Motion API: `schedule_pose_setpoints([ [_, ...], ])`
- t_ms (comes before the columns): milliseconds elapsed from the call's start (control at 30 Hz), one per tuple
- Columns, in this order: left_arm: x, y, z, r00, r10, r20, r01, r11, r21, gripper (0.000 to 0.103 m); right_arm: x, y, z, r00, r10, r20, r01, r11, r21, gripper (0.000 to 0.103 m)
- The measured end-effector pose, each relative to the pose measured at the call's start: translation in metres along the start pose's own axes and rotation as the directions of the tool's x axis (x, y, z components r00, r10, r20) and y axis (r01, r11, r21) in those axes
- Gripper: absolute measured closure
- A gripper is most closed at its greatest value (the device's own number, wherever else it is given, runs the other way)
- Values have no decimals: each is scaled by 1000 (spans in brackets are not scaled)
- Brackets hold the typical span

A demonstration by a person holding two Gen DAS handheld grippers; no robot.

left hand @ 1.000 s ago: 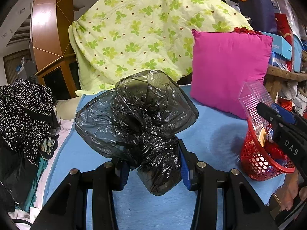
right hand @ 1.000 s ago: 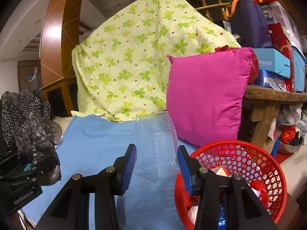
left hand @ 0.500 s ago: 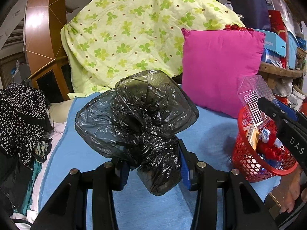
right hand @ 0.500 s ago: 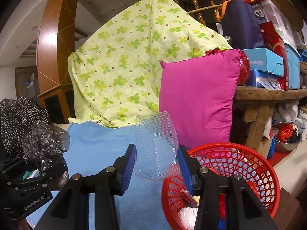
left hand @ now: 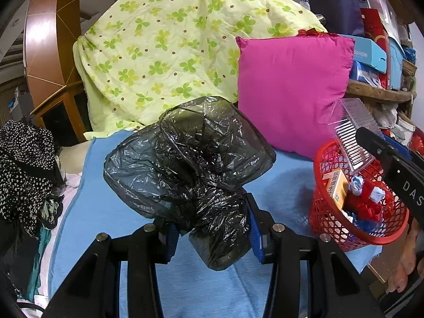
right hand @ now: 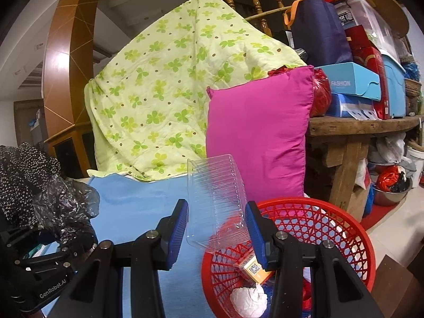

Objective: Collect trash
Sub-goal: 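Lower the container into the basket with the right tool while the left tool holds the bags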

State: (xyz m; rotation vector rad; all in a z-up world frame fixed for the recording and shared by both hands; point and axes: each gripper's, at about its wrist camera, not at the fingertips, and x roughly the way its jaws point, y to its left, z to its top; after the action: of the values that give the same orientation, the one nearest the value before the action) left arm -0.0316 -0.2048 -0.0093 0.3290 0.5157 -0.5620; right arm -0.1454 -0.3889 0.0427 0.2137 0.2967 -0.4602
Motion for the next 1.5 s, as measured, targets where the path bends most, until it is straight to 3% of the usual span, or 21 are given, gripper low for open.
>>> schedule_pose_setpoints([
  [1500, -1, -46, 5, 993, -120, -11, 120, 988, 99, 56, -1, -76, -4, 995, -92, -39, 96, 988, 124, 55],
])
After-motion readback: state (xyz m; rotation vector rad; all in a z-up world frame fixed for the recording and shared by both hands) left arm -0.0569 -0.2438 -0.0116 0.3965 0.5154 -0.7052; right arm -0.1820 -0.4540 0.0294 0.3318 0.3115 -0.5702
